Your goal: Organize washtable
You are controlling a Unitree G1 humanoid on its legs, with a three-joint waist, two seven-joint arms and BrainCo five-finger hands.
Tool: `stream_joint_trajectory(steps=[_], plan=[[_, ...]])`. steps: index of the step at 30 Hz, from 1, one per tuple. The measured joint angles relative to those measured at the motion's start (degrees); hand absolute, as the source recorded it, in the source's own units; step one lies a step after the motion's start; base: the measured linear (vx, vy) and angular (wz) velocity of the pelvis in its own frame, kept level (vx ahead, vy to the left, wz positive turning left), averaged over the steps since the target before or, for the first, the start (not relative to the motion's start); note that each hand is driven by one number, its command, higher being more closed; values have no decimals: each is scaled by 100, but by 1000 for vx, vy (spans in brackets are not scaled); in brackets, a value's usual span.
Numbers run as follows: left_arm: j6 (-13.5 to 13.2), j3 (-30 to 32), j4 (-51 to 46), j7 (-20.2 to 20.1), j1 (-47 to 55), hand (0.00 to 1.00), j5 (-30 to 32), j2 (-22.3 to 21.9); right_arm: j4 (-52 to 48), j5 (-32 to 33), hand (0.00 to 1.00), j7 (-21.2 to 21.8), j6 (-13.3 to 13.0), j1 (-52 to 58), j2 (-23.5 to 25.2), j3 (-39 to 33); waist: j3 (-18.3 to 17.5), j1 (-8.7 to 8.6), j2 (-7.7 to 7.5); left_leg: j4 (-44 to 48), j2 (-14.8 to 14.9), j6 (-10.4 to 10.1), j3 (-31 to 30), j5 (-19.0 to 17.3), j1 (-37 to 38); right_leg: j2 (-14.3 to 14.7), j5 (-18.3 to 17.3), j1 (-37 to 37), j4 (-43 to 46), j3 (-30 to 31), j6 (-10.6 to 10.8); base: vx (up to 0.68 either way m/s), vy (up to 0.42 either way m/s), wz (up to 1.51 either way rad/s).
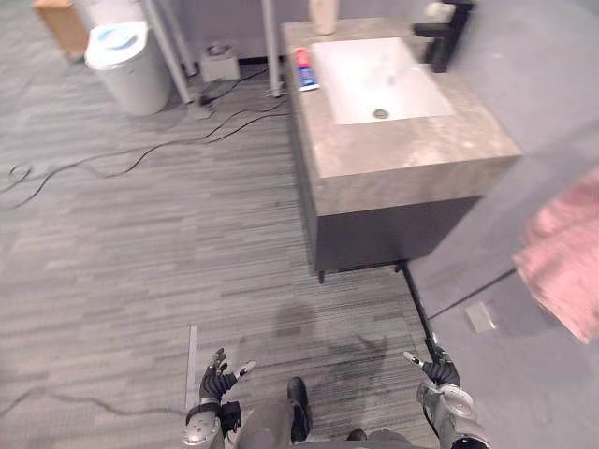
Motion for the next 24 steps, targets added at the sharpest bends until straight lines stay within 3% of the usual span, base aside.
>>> stream_joint_trajectory(steps=[1,2,3,4,5,6,7,8,9,10,11,12,13,14,15,17,18,20,23,24], plan=[[-5,45,-1,1,-37,0,-1,-5,1,1,0,-59,16,48,-52,-43,-4,-7,77,43,-94,-37,17,251,-40,-86,-111,79,15,-243,179,82,113,139],[-3,84,4,1,-45,0,-1,-8,1,1,0,-74,23,52,-78,-43,13,8,79,-3,-195,99,-55,370,-29,-86,-175,102,17,-320,273,91,138,102],[-5,157,13,12,-48,0,-8,-48,2,3,0,-78,28,43,-131,-40,41,43,107,-73,-324,195,-118,471,-14,-67,-207,101,-95,-214,244,69,150,91],[-8,241,31,32,-98,0,-13,-29,4,6,0,-80,11,16,-160,-34,113,43,-9,395,-484,-237,-193,549,-290,-209,-164,240,-357,-133,275,-26,97,102],[-6,365,94,113,-223,0,-115,5,4,20,0,-83,4,-107,-98,-17,217,166,-126,1225,-100,-213,-71,-43,-797,-365,21,375,-492,-329,509,-95,41,74],[-7,402,106,120,-203,0,-128,16,5,29,0,-86,2,-142,-71,-4,195,198,-88,1311,64,-183,-31,-78,-826,-368,21,384,-463,-302,509,-80,16,17],[-8,469,126,154,32,0,-225,44,1,109,0,-79,-27,-210,-71,73,141,236,12,1313,951,-323,218,60,-790,-222,-1,464,-465,-244,565,-8,89,9],[1,466,200,171,28,0,-230,77,15,119,0,-78,-55,-213,-43,99,155,191,-17,1489,933,-212,388,-25,-792,-300,-65,603,-512,-280,684,82,292,17],[-3,467,289,213,13,0,-232,73,36,118,0,-77,-58,-208,-24,142,98,267,-68,1562,765,-71,429,-229,-769,-502,-60,640,-493,-317,702,107,318,30],[-8,472,261,227,38,0,-231,79,159,119,0,-71,-68,-215,-2,186,40,278,-149,1770,687,-121,431,-470,-873,-649,-114,642,-443,-329,736,220,380,10],[-2,466,293,223,128,0,-231,82,328,118,0,-60,-75,-239,4,232,29,279,-174,1960,541,15,402,-799,-875,-907,-235,578,87,-293,869,203,249,12],[3,452,330,224,137,0,-231,80,402,116,0,-56,-56,-225,13,231,13,249,-210,1954,405,84,388,-869,-828,-1147,-300,465,520,-190,806,268,347,38],[6,395,346,217,123,0,-231,76,434,113,0,-51,-25,-170,13,233,0,216,-213,1896,176,185,354,-967,-715,-1567,-311,161,1507,179,328,269,373,47],[5,387,343,215,76,0,-227,108,436,113,0,-44,16,-85,16,281,-6,198,-220,1781,-6,256,324,-1016,-565,-1822,-279,-268,2549,558,-369,272,366,48],[5,384,342,214,43,0,-223,134,436,113,0,-43,21,-54,14,330,-15,195,-236,1654,-133,266,259,-1018,-473,-1850,-317,-509,3046,842,-534,328,375,38],[6,324,330,213,45,0,-218,241,424,113,0,-30,19,-11,18,442,-11,20,-239,917,-520,346,92,-937,190,-1158,-627,-1446,4287,2213,-91,288,290,39],[6,253,330,214,64,0,-219,265,387,113,0,-10,18,5,21,477,-11,-57,-231,762,-589,365,67,-903,399,-991,-696,-1589,4431,2288,-56,217,168,37],[6,138,332,204,131,0,-218,350,327,109,0,55,-2,51,5,544,19,-113,-198,377,-750,446,49,-844,979,-712,-907,-2016,4510,2101,-116,265,157,19],[-7,124,333,191,-10,0,-218,335,338,108,0,66,-1,57,2,584,96,-237,-68,5,-787,448,-185,-840,1576,-331,-995,-2579,3584,1612,-132,349,170,40],[-7,126,343,164,-48,0,-218,348,339,108,0,76,-1,44,10,597,120,-269,-35,-269,-795,421,-299,-823,1804,-128,-889,-2782,2916,1454,-150,388,155,33]])
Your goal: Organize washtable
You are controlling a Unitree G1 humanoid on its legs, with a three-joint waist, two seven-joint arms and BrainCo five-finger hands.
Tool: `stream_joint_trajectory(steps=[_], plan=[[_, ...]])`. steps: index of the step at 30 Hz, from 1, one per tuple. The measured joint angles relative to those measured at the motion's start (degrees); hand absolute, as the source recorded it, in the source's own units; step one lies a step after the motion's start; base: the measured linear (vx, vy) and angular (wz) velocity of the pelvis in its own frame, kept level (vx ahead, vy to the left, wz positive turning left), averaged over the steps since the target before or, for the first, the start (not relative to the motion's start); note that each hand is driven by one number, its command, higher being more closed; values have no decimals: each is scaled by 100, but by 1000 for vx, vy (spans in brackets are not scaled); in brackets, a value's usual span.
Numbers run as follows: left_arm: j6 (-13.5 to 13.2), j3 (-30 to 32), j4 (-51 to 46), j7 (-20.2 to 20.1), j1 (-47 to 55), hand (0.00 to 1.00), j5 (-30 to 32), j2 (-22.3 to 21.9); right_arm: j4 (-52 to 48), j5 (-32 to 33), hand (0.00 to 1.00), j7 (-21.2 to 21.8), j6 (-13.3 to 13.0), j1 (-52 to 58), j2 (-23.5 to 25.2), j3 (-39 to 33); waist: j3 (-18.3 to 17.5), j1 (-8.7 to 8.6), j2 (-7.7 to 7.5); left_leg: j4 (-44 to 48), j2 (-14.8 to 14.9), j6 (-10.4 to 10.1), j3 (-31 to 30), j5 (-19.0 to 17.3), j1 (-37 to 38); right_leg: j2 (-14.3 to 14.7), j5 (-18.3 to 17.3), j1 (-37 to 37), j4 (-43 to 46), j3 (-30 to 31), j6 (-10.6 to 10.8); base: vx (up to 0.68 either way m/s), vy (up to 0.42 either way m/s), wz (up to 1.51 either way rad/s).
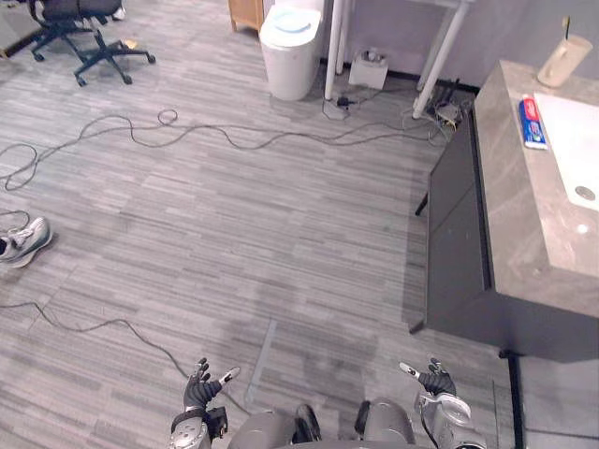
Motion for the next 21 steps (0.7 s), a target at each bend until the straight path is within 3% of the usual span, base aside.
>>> stream_joint_trajectory(steps=[3,5,6,7,8,9,10,11,14,18,21], plan=[[5,-53,25,-64,-186,0,22,35,1,0,0,18,-1,16,35,33,116,-32,-113,-341,-85,-53,-339,19,364,440,990,-387,-1885,-303,-254,404,108,40],[8,-172,119,-78,-263,0,65,90,1,0,0,22,7,86,77,24,164,-97,-194,-290,-206,-285,-580,-110,532,618,1280,-526,-1998,-520,-665,449,49,55],[15,-176,136,-93,-252,0,127,72,-2,0,0,36,9,133,100,23,149,-120,-237,-124,-249,-426,-635,-191,612,792,1352,-493,-1945,-577,-1021,548,34,43],[16,-172,126,-129,-207,0,175,22,-9,0,0,104,10,240,103,-26,120,-139,-289,381,-337,-644,-686,-316,637,993,1325,-217,-1935,-730,-1509,703,48,45],[23,-152,151,-163,-225,0,184,-101,-41,2,0,129,14,324,19,-36,136,-171,-236,1248,-339,-750,-604,-372,516,1137,1554,39,-2062,-604,-1817,703,105,20],[15,-145,137,-172,-180,0,176,-174,-164,4,0,133,19,320,-17,-25,153,-127,-15,2143,-62,-998,-469,-265,248,1243,1529,238,-2169,-489,-1777,551,116,-17],[-2,-126,102,-177,-118,0,169,-174,-349,7,0,139,20,313,19,17,147,-124,137,3180,340,-1109,-281,-233,-129,1370,1508,389,-2261,-371,-1733,507,147,-41],[9,-80,101,-176,-110,0,167,-170,-538,12,0,138,2,309,97,57,184,-135,218,4172,944,-1073,47,-252,-429,1466,1367,642,-2272,-271,-1598,412,87,-40],[-1,57,-131,-186,41,0,120,-190,-698,67,0,127,-30,307,170,91,219,-59,122,4764,1783,-1006,241,-289,-830,1491,1094,1451,-2511,207,-1364,540,99,-54],[-4,128,-151,-192,82,0,99,-295,-730,67,0,116,-93,353,166,69,230,57,83,3947,1973,-1009,-96,-289,-1680,1481,1012,2024,-2913,955,-1189,366,158,-93],[-1,244,-152,-191,162,0,99,-481,-752,60,0,115,-90,436,231,-31,257,201,24,2336,1607,-1207,-987,-163,-2156,1347,760,2309,-2835,1710,-852,446,295,-120]])
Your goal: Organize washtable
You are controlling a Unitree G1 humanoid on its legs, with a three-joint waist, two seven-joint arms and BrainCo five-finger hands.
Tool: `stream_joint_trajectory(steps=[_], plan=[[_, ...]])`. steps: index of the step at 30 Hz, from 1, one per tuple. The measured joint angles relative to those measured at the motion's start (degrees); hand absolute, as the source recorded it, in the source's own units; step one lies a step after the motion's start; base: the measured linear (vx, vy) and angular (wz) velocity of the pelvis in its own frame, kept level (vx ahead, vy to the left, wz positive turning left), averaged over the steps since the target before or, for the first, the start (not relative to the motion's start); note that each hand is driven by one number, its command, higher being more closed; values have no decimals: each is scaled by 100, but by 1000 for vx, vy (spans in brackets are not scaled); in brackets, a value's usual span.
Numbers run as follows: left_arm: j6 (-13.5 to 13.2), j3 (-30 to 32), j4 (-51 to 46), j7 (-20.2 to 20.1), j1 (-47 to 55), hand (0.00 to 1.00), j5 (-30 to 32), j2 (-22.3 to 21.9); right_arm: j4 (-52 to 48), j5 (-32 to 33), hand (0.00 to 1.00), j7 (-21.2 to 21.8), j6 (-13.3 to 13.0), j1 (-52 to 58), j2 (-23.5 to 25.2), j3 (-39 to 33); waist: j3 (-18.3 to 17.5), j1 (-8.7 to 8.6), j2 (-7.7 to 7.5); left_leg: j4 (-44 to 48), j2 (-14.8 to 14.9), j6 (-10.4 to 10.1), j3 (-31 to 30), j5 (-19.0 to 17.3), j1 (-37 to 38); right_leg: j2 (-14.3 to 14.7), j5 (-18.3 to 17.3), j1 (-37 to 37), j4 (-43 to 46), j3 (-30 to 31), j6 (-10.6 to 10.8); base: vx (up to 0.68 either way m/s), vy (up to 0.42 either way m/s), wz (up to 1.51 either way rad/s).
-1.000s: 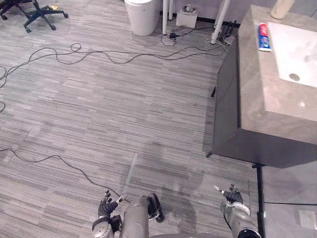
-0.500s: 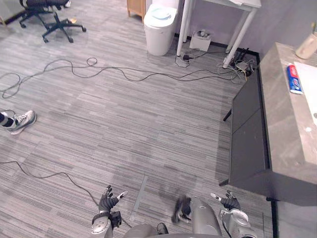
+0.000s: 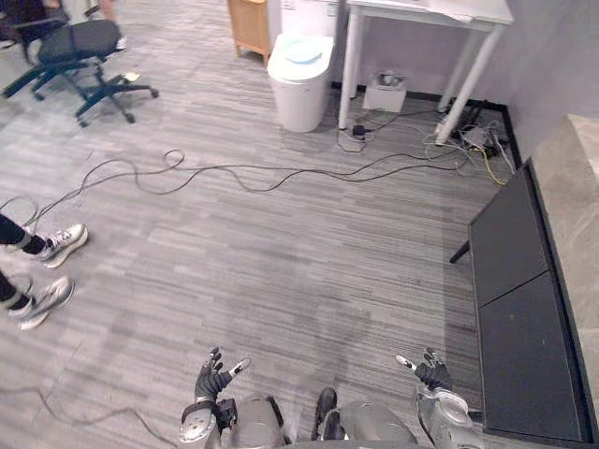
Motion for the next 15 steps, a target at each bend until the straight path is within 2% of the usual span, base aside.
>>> stream_joint_trajectory(steps=[2,3,4,5,6,8,9,11,12,13,14,15], plan=[[-3,101,-29,8,30,0,-4,-52,4,-16,0,-5,-1,8,24,-1,10,-6,-53,-959,-325,-243,-593,286,-56,-138,-184,88,124,341,191,356,280,-96],[-12,110,-33,28,46,0,-4,-44,6,-52,0,-3,-3,70,8,11,-15,17,-28,-1653,-392,-314,-961,798,57,-164,-359,61,300,674,424,392,349,-158],[-10,114,-30,36,133,0,-5,-104,-39,-61,0,0,-3,123,21,46,-60,109,-21,-1636,-404,-259,-943,1483,232,-187,-575,62,547,1009,596,404,381,-153],[-8,116,-31,41,147,0,-4,-75,-86,-64,0,1,-2,147,62,104,-103,131,-68,-1480,-452,-122,-869,1463,235,-245,-641,59,606,1111,690,433,407,-123],[-6,108,-58,41,127,0,-3,-30,-251,-74,0,10,-4,298,161,191,-210,127,-207,-1213,-523,-20,-641,1148,203,-427,-689,71,692,1173,771,427,395,-89],[-16,72,-107,37,130,0,-3,-39,-375,-159,0,16,-2,411,231,208,-254,136,-278,-843,-520,221,-223,700,355,-598,-723,-49,1120,1250,859,411,384,-82],[-14,49,-110,38,148,0,-3,-48,-386,-187,0,20,-2,399,234,241,-258,140,-284,-803,-520,260,-80,564,461,-678,-738,-86,1319,1219,894,315,302,-93],[-7,7,-112,42,192,0,-4,-43,-393,-284,0,105,-2,285,246,407,-280,147,-297,-785,-525,364,440,150,912,-977,-616,-574,2533,942,1358,291,263,-107],[-6,-33,-112,41,184,0,-5,-20,-392,-297,0,125,-2,263,249,443,-280,133,-295,-790,-530,390,545,63,1026,-1093,-588,-729,2871,794,1428,315,236,-102],[-5,-129,-112,44,144,0,-4,68,-373,-358,0,134,7,201,243,518,-280,133,-277,-810,-530,419,778,-103,1295,-1353,-674,-1071,3480,313,1334,258,160,-70],[-5,-129,-108,43,121,0,-3,104,-357,-405,0,135,18,169,234,552,-280,127,-274,-823,-530,428,804,-126,1373,-1423,-768,-1184,3593,126,1301,324,144,-71],[-8,-131,-109,41,87,0,-4,152,-325,-488,0,136,33,139,220,580,-264,75,-240,-965,-514,429,850,-126,1557,-1498,-896,-1387,3601,-266,1180,230,53,-39]])
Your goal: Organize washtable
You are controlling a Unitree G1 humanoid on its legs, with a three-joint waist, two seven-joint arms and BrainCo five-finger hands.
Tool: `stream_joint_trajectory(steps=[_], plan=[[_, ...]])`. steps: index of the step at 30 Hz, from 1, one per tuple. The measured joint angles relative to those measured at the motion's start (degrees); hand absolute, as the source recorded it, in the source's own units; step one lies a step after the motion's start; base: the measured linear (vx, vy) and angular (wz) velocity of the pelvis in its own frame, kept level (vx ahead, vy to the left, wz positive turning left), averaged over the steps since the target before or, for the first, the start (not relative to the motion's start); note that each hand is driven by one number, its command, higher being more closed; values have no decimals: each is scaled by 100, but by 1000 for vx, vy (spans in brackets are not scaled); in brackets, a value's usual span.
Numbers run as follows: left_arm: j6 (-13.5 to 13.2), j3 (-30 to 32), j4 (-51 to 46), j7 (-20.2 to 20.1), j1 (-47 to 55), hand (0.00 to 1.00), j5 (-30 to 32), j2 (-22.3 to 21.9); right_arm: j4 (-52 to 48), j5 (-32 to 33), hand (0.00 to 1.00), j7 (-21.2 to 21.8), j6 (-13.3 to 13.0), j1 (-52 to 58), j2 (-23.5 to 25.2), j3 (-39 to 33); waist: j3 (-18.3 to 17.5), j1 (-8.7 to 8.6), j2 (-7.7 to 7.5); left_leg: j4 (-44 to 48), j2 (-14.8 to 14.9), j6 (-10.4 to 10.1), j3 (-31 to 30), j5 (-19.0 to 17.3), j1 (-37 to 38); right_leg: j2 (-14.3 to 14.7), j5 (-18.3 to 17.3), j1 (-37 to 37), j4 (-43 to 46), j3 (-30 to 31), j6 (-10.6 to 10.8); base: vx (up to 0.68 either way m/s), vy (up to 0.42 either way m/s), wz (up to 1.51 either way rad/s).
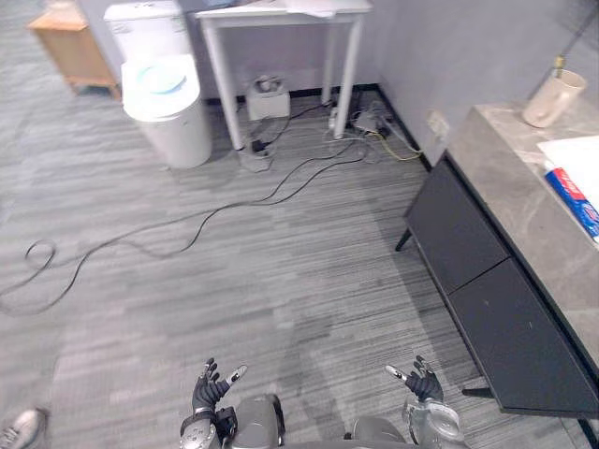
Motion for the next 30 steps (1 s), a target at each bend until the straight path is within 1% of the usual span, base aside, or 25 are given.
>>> stream_joint_trajectory(steps=[1,2,4,5,6,7,8,9,10,11,12,14,15,17,18,19,20,21,22,23,25,26,28,29,30], plan=[[0,8,2,7,-4,0,0,26,28,-16,0,0,5,-27,-13,8,6,-25,21,-106,24,0,23,0,98,1,-33,-108,-68,-176,-58,358,20,-44],[3,7,26,5,-14,0,-1,85,130,-17,0,1,9,-142,-117,84,11,-124,109,-326,145,-10,71,6,300,61,-44,-391,-419,-599,-118,308,-9,-33],[4,7,40,4,-83,0,-1,66,227,-17,0,-2,16,-231,-274,99,54,-112,235,-480,323,-40,118,22,523,159,39,-657,-964,-959,-198,329,-47,-33],[1,7,114,4,-143,0,-3,64,255,-19,0,-6,25,-267,-389,105,69,-118,311,-639,472,-170,140,94,755,249,440,-866,-1668,-1240,-296,349,-86,-26],[0,7,185,4,-174,0,-3,85,257,-20,0,-8,25,-266,-413,111,60,-120,290,-699,468,-289,150,149,855,287,761,-885,-2086,-1374,-339,458,-120,-24],[0,9,247,4,-116,0,-2,178,302,-29,0,-6,23,-194,-434,150,-39,-105,113,-778,308,-434,139,209,1050,294,1752,-841,-2968,-1498,-611,341,-102,-18],[0,11,262,4,-53,0,-2,202,330,-30,0,-5,19,-156,-448,199,-96,-118,20,-776,233,-503,83,175,1163,271,2273,-845,-3099,-1492,-878,471,-182,-30],[26,25,458,3,-85,0,-2,104,448,-44,0,-4,18,-165,-623,220,-188,-94,142,-732,354,-739,-65,61,1391,315,2249,-879,-2702,-1502,-1231,537,-230,-28],[3,-1,475,-32,-58,0,3,-2,445,-73,0,-3,49,-208,-713,216,-262,-130,366,-644,497,-966,-209,192,1369,433,1939,-904,-2556,-1494,-1226,450,-194,-26],[1,4,483,-29,-84,0,2,-69,429,-77,0,-3,48,-230,-752,203,-272,-194,429,-574,516,-1060,-280,247,1357,469,1799,-930,-2516,-1487,-1227,416,-184,-21],[-2,-2,509,-24,-141,0,2,-193,453,-88,0,0,55,-319,-839,195,-269,-269,618,-364,649,-1203,-408,361,1270,594,1622,-945,-2407,-1499,-1270,401,-213,-25],[1,-45,554,-30,-231,0,3,-206,477,-86,0,1,78,-340,-828,195,-271,-276,665,247,804,-1322,-613,808,1066,769,1459,-770,-2494,-1464,-1328,449,-247,-23],[1,-52,562,-31,-262,0,3,-208,476,-80,0,0,76,-293,-823,191,-250,-320,634,836,919,-1403,-813,1335,895,914,1424,-408,-2806,-1461,-1328,245,-145,-6],[-4,-109,578,-43,-296,0,2,-208,476,-57,0,-18,67,-248,-834,157,-218,-353,583,1873,1124,-1477,-906,1273,550,1112,1369,176,-3314,-1405,-1222,240,-154,-9],[-2,-116,581,-47,-284,0,1,-215,475,-28,0,-30,49,-240,-832,153,-182,-369,518,2351,1153,-1327,-859,1122,290,1237,1396,474,-3594,-1317,-1195,233,-156,-32],[2,-114,581,-45,-276,0,1,-211,476,-6,0,-40,32,-249,-828,66,-171,-364,494,2485,1110,-1109,-811,965,29,1339,1424,685,-3817,-1196,-1176,176,-108,-44],[3,-114,581,-45,-276,0,1,-210,477,-4,0,-42,23,-255,-824,42,-179,-360,512,2418,1055,-1075,-788,831,-97,1383,1438,758,-3899,-1116,-1169,160,-80,-69],[3,-113,578,-44,-278,0,1,-210,477,-1,0,-47,15,-267,-822,30,-166,-299,490,2104,965,-1025,-742,644,-310,1465,1460,833,-4017,-917,-1140,128,-44,-82],[4,-110,578,-44,-275,0,2,-205,477,-3,0,-47,15,-279,-805,30,-163,-250,501,1729,866,-934,-745,576,-414,1513,1467,874,-4060,-719,-1148,203,-22,-116],[6,-109,578,-45,-233,0,2,-210,476,-3,0,-45,15,-291,-765,0,-145,-213,485,1188,659,-848,-933,528,-580,1548,1476,939,-4115,-474,-1136,183,18,-101],[8,-109,577,-43,-168,0,2,-226,473,-7,0,-47,14,-317,-720,-44,-136,-170,470,359,304,-842,-1414,528,-641,1551,1469,1007,-4150,-148,-1095,213,83,-114],[9,-98,576,-38,-158,0,2,-242,470,-11,0,-53,14,-312,-689,-65,-119,-92,478,-305,33,-855,-1897,549,-703,1554,1466,1069,-4179,226,-1038,198,125,-126],[5,-82,576,-24,-166,0,2,-248,446,-14,0,-59,16,-286,-657,-64,-126,-91,501,-771,-110,-855,-2281,607,-762,1575,1435,1137,-4181,548,-913,178,152,-109],[-2,-76,575,-21,-164,0,2,-262,421,-14,0,-60,16,-263,-652,-57,-140,-91,536,-916,-96,-806,-2356,695,-741,1614,1415,1159,-4175,694,-857,182,211,-115],[-3,-27,578,-22,-155,0,1,-315,367,-14,0,-59,14,-226,-653,-52,-189,-81,614,-923,-38,-549,-2316,1097,-701,1707,1340,1170,-4133,947,-737,195,254,-127]])
